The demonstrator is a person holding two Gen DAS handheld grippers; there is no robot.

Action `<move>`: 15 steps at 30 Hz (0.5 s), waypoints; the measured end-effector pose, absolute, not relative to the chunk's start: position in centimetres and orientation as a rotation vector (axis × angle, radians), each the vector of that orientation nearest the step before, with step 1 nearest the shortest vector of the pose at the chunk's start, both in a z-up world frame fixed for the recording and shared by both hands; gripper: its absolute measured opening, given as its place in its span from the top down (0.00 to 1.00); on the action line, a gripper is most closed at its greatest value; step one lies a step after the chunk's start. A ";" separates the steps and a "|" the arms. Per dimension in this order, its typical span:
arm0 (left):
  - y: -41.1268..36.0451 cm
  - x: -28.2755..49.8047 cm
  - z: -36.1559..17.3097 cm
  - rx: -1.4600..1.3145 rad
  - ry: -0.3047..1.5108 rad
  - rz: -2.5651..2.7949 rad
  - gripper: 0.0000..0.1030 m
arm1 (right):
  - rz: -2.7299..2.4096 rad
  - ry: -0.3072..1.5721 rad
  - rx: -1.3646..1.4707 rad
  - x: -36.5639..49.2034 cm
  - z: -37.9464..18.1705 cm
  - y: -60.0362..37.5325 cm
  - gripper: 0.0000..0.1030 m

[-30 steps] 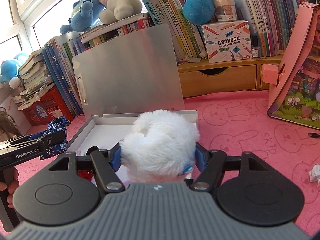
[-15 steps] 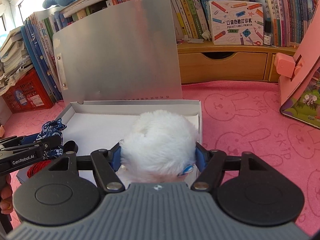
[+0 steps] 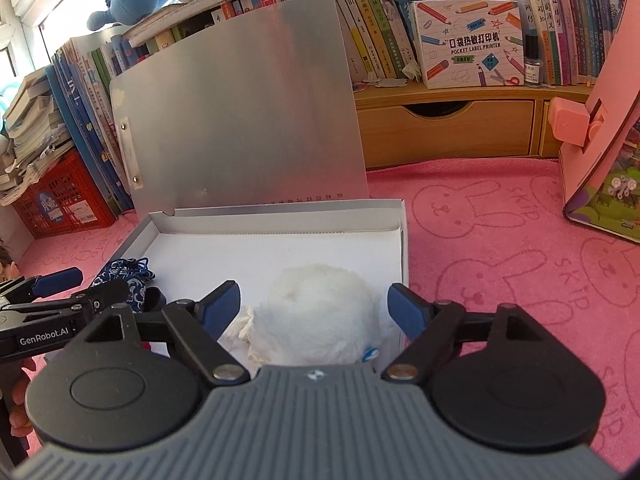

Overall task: Organize objects
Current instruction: 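Open both tools to release the plush and pouch into the box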

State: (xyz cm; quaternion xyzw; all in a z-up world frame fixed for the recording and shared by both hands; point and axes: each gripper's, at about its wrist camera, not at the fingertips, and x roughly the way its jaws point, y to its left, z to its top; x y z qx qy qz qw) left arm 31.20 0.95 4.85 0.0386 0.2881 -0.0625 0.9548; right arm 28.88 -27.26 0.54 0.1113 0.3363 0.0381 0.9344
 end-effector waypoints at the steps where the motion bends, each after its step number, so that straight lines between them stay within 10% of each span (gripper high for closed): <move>1: 0.9 30.8 5.2 0.086 0.578 -0.131 0.15 | 0.081 0.680 0.224 28.6 0.9 -27.2 0.14; 15: 2.4 19.3 7.0 -0.010 0.518 -0.197 0.07 | 0.162 0.508 0.051 17.8 3.9 -25.8 0.08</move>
